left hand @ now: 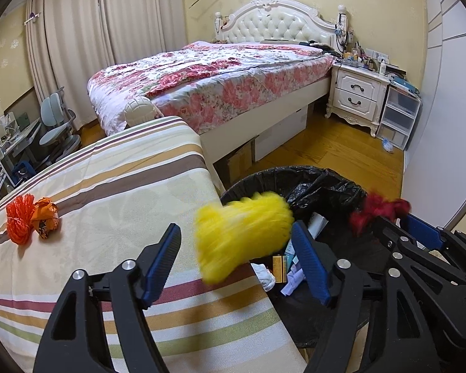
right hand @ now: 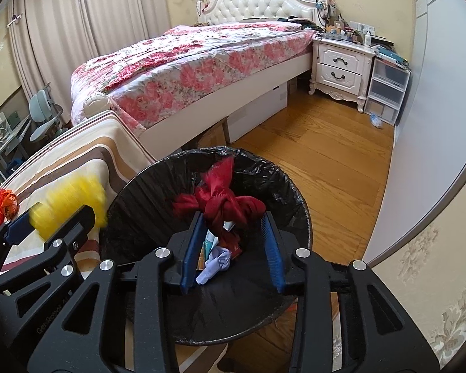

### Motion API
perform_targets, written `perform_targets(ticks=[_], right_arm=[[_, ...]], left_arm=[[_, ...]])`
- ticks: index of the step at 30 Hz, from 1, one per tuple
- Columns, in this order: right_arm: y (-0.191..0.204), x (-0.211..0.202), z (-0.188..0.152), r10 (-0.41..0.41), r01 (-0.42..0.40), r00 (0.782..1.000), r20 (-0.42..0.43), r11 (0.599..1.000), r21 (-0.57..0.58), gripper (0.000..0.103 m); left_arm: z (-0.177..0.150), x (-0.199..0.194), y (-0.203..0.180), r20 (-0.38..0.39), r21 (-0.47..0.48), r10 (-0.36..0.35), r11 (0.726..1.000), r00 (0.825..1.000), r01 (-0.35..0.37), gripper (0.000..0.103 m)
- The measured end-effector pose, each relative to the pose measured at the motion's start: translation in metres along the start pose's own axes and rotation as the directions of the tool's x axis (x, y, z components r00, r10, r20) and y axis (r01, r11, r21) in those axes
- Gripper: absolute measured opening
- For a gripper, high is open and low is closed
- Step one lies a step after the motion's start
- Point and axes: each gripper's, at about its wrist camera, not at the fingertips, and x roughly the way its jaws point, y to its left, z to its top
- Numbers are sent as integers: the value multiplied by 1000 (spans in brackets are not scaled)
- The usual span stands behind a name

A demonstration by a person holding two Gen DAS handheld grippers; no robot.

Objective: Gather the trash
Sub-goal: 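Open both grippers to drop the yellow net and red cloth into the bin, then move both grippers back over the bed toward the orange items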

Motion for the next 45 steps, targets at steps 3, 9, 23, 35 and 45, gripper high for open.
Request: perform_targets(ticks=[3,9,23,35,45], right_arm=[[-1,-1,0,-6,6,1000,3,1000,2,38],[-1,-3,0,-15,15,1000,8,1000,9,40],[11,-13,-4,-11,11,1000,18,1000,-7,58],[75,-13,-17,91,-93,996,-24,990,-108,59],[149,-13,-29,173,-186,982,-74,954,-234,60]], left_arm=[[-1,-1,-1,-3,7,6,1000,1000,-6,73],[-2,-5,2,7,10,23,1000,1000,-23,75],[-8,-16,30,8,-24,71,997,997,-71,76],[-28,-30,103,-16,-104,189,976,982,-190,77],[-54,-41,176,-68,-183,282,939,957,-290,77]])
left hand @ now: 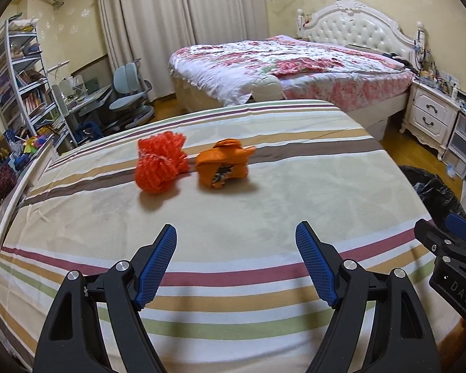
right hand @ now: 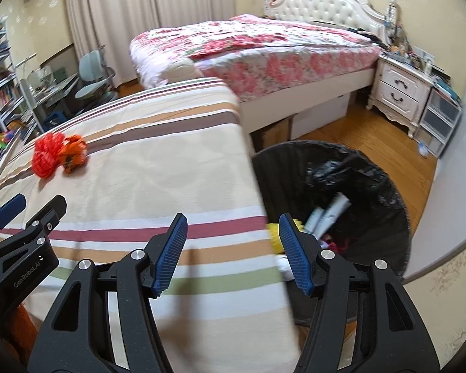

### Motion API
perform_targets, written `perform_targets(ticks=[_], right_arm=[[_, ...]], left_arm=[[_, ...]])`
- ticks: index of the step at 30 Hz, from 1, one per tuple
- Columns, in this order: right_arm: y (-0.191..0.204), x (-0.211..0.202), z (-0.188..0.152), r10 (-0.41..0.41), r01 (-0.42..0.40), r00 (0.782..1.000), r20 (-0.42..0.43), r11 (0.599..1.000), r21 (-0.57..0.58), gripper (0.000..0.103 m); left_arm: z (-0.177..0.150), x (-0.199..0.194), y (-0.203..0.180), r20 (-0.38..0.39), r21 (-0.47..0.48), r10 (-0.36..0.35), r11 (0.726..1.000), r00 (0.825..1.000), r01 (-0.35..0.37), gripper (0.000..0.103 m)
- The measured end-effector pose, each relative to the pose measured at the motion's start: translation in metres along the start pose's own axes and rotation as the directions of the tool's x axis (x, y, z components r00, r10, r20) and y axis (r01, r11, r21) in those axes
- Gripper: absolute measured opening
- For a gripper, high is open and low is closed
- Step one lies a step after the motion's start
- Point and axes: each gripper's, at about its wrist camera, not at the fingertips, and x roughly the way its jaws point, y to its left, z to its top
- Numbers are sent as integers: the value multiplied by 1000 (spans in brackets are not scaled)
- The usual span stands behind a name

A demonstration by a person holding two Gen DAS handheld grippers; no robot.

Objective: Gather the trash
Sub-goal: 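Move both grippers back over the bed toward the orange items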

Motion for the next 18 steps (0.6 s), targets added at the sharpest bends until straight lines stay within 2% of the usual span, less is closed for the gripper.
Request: perform_targets(ticks=[3,7,18], right_arm=[[20,2,2,25,-25,1000,-9,999,-33,60],[45,7,3,53,-55,998,-24,996,-76,66],[101,23,11,119,-129,990,-74,981,-148,66]], left_arm=[[-4,2,18,-16,-22,21,1000,1000,-21,77],[-7,5,40,-36,-53,40,998,999,-42,77],[-9,16,81,-70,-95,80,992,994,-86,77]])
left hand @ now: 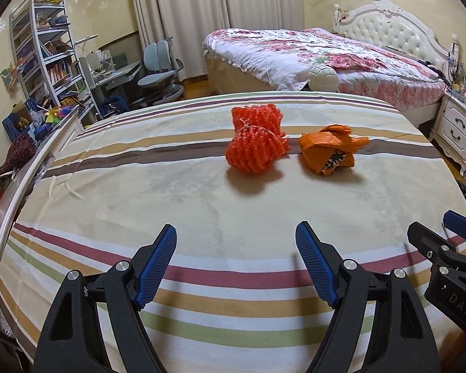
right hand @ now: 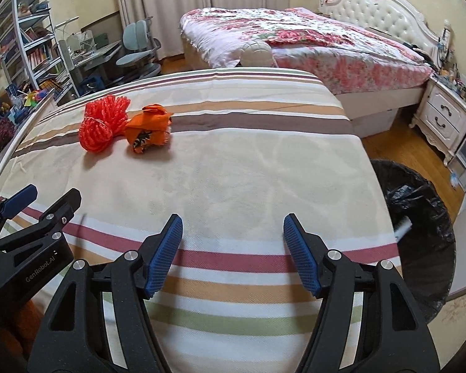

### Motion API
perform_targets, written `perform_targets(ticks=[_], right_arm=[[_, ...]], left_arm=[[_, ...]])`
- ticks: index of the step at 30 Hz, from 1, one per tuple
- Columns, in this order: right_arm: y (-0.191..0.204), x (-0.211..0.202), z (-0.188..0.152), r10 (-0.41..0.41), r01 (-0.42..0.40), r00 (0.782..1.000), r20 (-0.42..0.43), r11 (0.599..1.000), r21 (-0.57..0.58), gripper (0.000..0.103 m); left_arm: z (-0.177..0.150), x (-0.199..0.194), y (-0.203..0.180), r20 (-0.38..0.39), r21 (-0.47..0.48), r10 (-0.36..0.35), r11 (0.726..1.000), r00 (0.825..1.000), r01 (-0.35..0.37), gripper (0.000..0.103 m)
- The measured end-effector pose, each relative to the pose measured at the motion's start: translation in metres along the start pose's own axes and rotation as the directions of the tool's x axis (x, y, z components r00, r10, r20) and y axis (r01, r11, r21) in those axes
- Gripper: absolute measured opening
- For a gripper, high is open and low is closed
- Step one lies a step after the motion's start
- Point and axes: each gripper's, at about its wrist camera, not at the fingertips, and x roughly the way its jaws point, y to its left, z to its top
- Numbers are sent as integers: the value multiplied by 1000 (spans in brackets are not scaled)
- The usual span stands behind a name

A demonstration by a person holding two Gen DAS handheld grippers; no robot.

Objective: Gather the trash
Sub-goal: 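Move both grippers back over the bed toward the orange items, then grasp the orange plastic bag with the right gripper while the left gripper grasps the orange-red foam net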

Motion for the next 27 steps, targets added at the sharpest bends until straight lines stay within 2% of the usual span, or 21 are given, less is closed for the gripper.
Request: perform_targets(ticks=[17,27], right_arm=[[68,41,38,24,-26,999,-28,995,-92,68],[82,63,61,2,-5,999,-35,996,-90,69]], left_arm=[[13,24,54,-31,-63,62,996,998,-64,77],[13,28,70,-48,-103,44,993,998,-49,77]])
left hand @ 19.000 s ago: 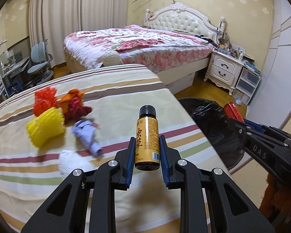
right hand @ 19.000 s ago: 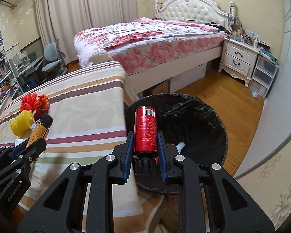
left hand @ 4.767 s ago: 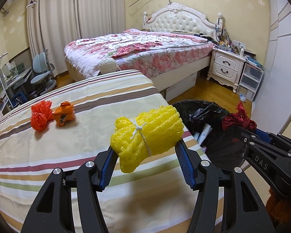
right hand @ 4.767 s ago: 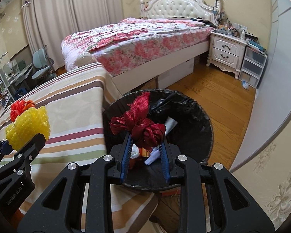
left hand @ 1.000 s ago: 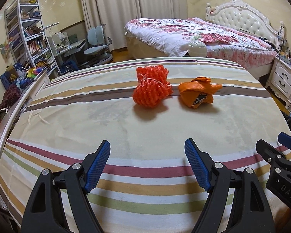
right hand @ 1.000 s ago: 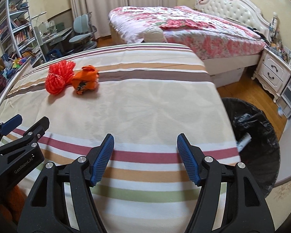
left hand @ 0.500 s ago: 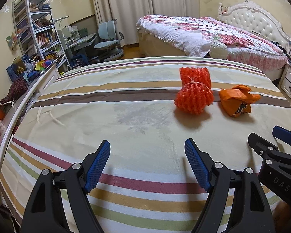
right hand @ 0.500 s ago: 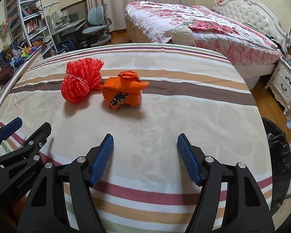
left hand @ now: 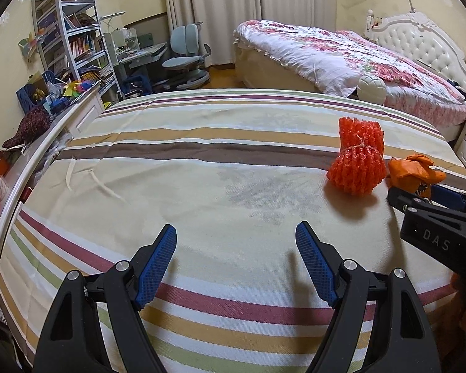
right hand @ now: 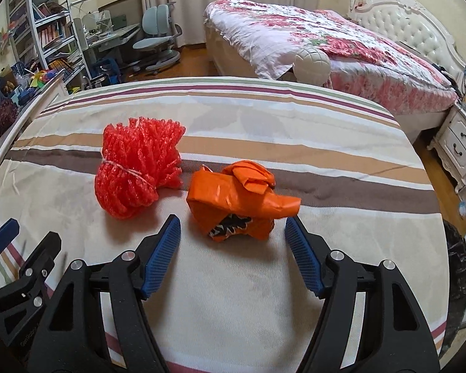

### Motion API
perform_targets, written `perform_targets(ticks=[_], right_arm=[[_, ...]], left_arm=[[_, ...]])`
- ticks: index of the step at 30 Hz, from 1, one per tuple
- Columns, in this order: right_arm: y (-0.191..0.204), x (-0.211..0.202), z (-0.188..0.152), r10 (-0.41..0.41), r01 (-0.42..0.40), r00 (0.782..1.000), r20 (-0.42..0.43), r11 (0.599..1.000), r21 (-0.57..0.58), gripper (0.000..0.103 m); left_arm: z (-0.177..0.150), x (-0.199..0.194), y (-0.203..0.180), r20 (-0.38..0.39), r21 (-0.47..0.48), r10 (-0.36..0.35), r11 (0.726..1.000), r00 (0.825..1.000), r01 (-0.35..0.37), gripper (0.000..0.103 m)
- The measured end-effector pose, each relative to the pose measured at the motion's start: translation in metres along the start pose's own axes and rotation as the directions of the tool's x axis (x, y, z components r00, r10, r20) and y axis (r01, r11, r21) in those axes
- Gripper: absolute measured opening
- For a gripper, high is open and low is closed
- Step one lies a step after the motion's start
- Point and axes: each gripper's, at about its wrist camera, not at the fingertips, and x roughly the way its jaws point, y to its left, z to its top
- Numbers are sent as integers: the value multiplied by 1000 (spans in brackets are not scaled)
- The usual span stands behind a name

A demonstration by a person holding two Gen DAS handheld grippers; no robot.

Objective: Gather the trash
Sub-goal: 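Grasp the orange plastic bag with the right gripper while the left gripper grasps the orange-red foam net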

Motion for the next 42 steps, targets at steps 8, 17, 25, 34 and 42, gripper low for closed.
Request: perform_targets(ticks=[8,17,25,34,42], right_arm=[[-1,3,6,-5,5,1000,8,1000,-5,54],[-30,-2,1,-24,24,1000,9,999,25,53],[-69,-4,-2,-65,64,998,9,996,63,53],[-103,-7,-6,-86,85,996,9,991,102,54],[-111,-7,-7,-81,80,997,13,991,110,54]], left_arm=[[3,1,-6,4,16,-11,1000,1000,11,77],[9,3,-28,14,48,-38,998,999,37,77],[16,6,-54,19,81,-66,995,998,64,77],[27,16,-75,6,91,-75,993,997,74,78],[37,25,-87,-2,93,-74,993,997,74,78]])
